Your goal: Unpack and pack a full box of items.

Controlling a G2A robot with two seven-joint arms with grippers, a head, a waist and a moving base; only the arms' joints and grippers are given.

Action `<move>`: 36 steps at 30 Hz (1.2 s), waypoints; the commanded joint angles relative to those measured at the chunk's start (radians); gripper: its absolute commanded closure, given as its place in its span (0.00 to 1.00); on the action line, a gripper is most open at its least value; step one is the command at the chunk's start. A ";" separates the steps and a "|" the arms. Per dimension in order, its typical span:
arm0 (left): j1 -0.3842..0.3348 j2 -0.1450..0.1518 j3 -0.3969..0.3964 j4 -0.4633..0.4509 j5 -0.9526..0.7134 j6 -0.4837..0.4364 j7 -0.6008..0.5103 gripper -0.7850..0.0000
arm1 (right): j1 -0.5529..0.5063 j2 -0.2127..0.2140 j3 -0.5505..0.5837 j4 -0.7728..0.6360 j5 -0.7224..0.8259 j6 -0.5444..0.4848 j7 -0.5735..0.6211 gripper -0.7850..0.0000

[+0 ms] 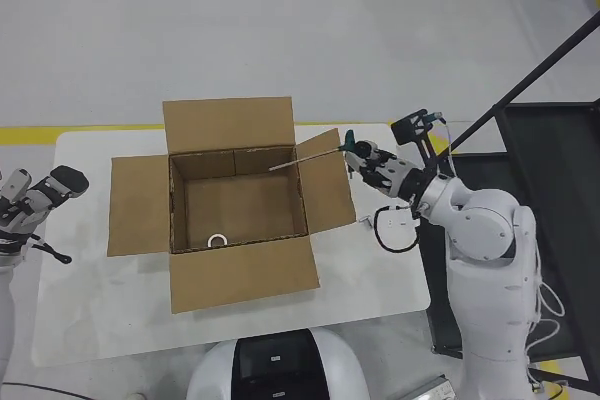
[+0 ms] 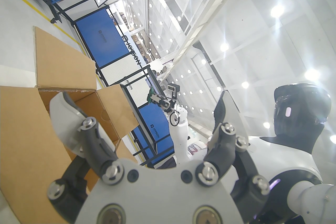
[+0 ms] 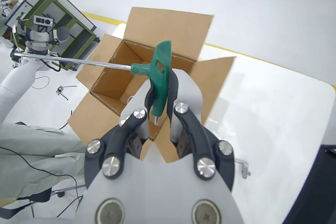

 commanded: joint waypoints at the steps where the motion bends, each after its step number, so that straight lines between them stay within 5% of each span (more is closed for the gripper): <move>1: 0.000 0.000 0.000 0.000 0.000 0.000 0.000 0.00 | -0.033 0.011 0.064 0.020 0.013 -0.053 0.018 1.00; 6: 0.000 0.000 0.000 0.000 0.000 0.000 0.000 0.00 | -0.103 0.035 0.168 0.062 0.089 -0.181 0.073 1.00; 14: 0.000 0.000 0.000 0.000 0.000 0.000 0.000 0.00 | -0.173 0.066 0.171 0.099 -0.029 -0.284 0.157 1.00; 23: 0.000 0.000 0.000 0.000 0.000 0.000 0.000 0.00 | -0.193 0.092 0.119 0.154 -0.101 -0.272 0.125 1.00; 26: 0.000 0.000 0.000 0.000 0.000 0.000 0.000 0.00 | -0.186 0.106 0.121 0.173 -0.196 -0.318 0.131 1.00; 36: 0.000 0.000 0.000 0.000 0.000 0.000 0.000 0.00 | -0.167 0.121 -0.014 0.235 -0.490 -0.248 0.044 1.00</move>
